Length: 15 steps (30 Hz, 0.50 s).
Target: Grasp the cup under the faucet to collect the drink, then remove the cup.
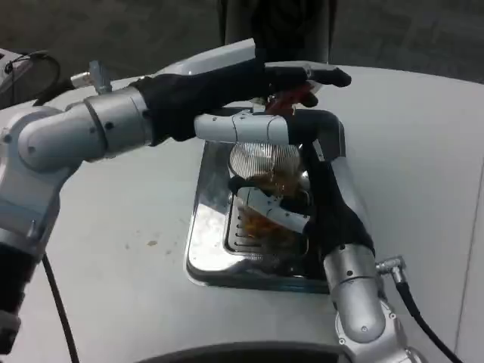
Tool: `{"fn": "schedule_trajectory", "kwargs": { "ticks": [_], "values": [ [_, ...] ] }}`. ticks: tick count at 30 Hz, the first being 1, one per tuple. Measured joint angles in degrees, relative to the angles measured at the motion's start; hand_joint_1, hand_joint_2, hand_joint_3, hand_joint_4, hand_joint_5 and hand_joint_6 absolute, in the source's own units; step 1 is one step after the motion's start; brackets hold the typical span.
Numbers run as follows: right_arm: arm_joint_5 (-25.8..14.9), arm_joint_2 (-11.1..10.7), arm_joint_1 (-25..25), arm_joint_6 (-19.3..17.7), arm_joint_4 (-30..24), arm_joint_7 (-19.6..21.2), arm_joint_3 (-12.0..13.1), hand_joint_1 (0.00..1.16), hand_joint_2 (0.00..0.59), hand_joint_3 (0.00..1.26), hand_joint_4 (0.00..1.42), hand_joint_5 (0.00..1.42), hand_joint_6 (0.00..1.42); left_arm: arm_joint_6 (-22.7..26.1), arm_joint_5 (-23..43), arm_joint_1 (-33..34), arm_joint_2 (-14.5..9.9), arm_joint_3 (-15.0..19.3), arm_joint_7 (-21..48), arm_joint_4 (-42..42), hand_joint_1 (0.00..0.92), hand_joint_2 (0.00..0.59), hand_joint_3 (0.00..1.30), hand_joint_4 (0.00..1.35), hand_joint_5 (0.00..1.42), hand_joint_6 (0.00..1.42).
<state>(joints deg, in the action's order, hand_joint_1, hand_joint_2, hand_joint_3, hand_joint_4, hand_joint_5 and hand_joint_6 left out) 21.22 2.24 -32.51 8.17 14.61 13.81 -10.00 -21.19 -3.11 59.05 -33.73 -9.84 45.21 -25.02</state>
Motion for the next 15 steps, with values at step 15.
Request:
{"fn": "schedule_trajectory", "kwargs": {
  "ticks": [15],
  "values": [
    [2.3,2.2,-0.4,0.4,1.9,4.3,-1.5,0.69,0.226,0.0,0.17,0.24,0.03,-0.9,0.0,0.2,0.0,-0.1,0.0,-1.0,0.0,0.0,0.16,0.08,0.18,0.08]
  ]
}}
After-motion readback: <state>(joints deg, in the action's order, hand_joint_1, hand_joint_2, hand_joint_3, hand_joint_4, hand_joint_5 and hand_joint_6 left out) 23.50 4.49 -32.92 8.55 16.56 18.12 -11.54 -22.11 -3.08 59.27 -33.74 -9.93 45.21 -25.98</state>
